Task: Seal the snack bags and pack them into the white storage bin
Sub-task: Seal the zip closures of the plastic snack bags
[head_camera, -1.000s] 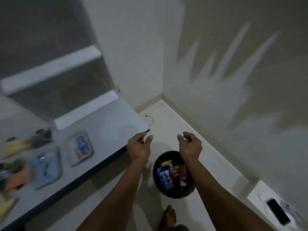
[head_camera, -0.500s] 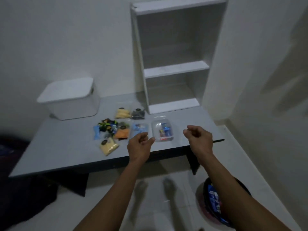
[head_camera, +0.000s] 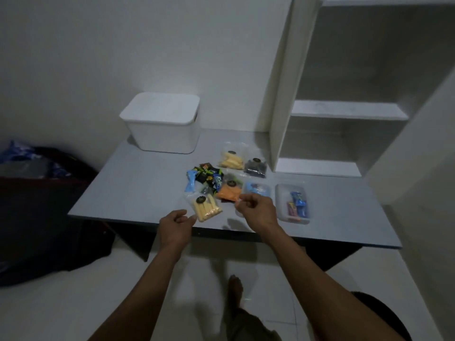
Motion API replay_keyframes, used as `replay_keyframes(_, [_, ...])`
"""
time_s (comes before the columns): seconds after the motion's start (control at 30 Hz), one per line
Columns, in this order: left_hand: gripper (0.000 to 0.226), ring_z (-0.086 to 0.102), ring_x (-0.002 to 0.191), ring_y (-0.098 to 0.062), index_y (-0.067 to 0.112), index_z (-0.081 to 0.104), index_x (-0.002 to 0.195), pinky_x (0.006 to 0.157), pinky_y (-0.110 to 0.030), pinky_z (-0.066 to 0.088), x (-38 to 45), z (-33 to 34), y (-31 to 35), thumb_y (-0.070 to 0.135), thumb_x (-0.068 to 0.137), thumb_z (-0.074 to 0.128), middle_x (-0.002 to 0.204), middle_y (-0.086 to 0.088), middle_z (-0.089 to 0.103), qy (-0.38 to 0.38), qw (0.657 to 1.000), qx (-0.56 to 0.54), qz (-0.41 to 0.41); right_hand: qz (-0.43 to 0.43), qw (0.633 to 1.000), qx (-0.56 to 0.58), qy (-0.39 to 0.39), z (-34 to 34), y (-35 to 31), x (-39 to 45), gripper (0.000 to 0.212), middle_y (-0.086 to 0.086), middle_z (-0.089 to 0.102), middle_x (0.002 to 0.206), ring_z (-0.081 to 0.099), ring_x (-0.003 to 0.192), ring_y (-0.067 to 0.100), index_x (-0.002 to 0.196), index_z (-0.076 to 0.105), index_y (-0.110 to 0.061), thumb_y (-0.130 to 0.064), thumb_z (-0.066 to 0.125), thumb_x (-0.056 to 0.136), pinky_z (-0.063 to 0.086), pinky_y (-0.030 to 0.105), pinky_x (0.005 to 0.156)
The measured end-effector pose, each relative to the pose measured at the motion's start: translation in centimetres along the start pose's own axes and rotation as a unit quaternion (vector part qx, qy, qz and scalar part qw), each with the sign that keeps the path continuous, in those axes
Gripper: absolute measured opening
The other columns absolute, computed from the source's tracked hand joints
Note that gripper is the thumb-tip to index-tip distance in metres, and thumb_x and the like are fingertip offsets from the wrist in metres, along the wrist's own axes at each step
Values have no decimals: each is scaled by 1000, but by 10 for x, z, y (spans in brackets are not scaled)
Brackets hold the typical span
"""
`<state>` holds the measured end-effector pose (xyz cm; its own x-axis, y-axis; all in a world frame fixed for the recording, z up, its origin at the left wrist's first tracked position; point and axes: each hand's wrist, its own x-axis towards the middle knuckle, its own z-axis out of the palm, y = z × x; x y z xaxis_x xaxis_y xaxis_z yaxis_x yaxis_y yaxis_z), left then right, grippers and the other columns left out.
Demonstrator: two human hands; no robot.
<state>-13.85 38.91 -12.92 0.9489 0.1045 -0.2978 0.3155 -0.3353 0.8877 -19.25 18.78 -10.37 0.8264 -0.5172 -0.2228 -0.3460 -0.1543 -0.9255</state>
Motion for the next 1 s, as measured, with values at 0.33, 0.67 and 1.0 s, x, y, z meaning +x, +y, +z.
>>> replay_keyframes(0.33, [48, 64, 103, -25, 8, 65, 121, 93, -33, 49, 124, 27, -5, 28, 79, 77, 110, -11, 69, 44, 993, 70, -81, 21, 996, -70, -41, 101, 2, 134, 21, 2, 67, 95, 61, 88, 15, 105, 70, -10, -8, 64, 86, 52, 29, 83])
replay_keyframes(0.67, [62, 55, 121, -31, 11, 51, 136, 104, -41, 44, 199, 72, -18, 34, 84, 72, 133, -17, 57, 13, 980, 95, -176, 35, 976, -186, -108, 155, 27, 203, 42, 13, 69, 117, 63, 108, 28, 126, 63, -7, -6, 71, 84, 50, 33, 90])
replay_keyframes(1.0, [45, 63, 107, -27, 15, 59, 122, 95, -35, 50, 209, 71, -19, 27, 82, 75, 118, -12, 66, 64, 978, 19, -199, 79, 991, -78, -68, 164, 21, 202, 47, 1, 66, 86, 66, 86, 22, 121, 61, -15, -3, 78, 79, 57, 38, 85])
